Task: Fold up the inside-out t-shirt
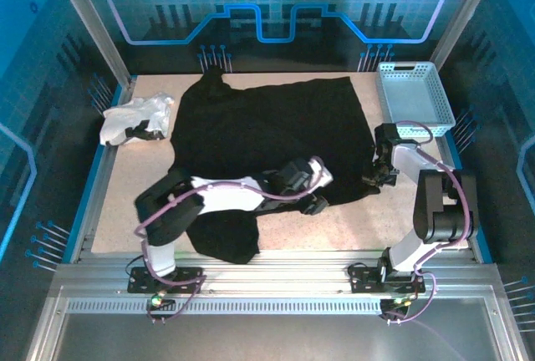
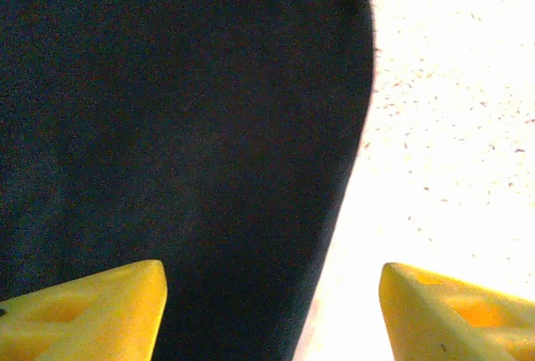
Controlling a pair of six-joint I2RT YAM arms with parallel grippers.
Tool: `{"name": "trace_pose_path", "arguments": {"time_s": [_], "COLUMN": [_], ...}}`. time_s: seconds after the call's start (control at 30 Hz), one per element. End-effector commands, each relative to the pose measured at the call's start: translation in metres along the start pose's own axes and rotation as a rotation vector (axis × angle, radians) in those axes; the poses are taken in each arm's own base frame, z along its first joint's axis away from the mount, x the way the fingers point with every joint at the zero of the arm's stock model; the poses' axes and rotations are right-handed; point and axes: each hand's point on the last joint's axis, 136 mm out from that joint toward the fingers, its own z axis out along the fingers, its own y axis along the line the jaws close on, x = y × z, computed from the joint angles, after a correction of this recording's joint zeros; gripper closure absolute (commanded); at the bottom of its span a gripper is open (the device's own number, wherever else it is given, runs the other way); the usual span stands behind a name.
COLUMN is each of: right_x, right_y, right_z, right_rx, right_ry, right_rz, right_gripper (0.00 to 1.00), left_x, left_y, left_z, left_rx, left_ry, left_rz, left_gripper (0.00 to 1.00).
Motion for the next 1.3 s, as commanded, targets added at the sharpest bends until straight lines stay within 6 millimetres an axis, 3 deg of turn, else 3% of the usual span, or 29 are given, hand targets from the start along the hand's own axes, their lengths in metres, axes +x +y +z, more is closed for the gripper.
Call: {"name": "trace_pose_path", "arguments": {"time_s": [0.0,0.13,0.2,0.33,0.37,0.47,0.67,0.8,0.93,1.03,1.27], "right_x": [-0.001,-0.002,-0.003,-0.002,-0.002,0.000,-0.001,-0.016,-0.021,-0.012,0.032], "right_y": [0.013,0.017,0.018,0.028,0.033,0.058,0.108,0.129,0.129,0.122,0.105], "right_z": [-0.010,-0.017,-0.020,-0.025,-0.028,-0.041,-0.049,-0.026,-0.014,-0.023,-0.045], "right_rx": [-0.098,-0.138,-0.147,-0.201,-0.228,-0.317,-0.350,-0.314,-0.224,-0.181,-0.140], "right_ry": [0.016,-0.001,-0.008,-0.004,-0.004,-0.007,0.014,0.052,0.071,0.036,-0.009], "right_rz": [-0.010,-0.004,-0.005,-0.008,-0.012,-0.073,-0.245,-0.316,-0.354,-0.377,-0.419], "right_gripper": [0.95,0.95,0.95,0.95,0.95,0.95,0.93,0.91,0.85,0.69,0.48], "left_x": [-0.001,0.014,0.023,0.041,0.045,0.059,0.087,0.106,0.107,0.100,0.094], "left_y": [0.001,-0.002,0.002,0.006,0.008,0.008,0.008,0.010,0.007,0.004,0.003], "left_z": [0.022,0.041,0.047,0.048,0.046,0.026,-0.039,-0.052,-0.051,-0.050,-0.048], "left_rx": [-0.056,-0.048,-0.063,-0.080,-0.085,-0.076,0.023,0.048,0.079,0.113,0.154], "left_ry": [0.030,0.083,0.111,0.148,0.159,0.204,0.189,0.209,0.208,0.190,0.188], "left_rz": [0.204,0.230,0.225,0.221,0.220,0.175,-0.084,-0.180,-0.241,-0.282,-0.312], "left_gripper": [0.32,0.33,0.41,0.65,0.76,1.00,1.00,1.00,1.00,1.00,1.00]}}
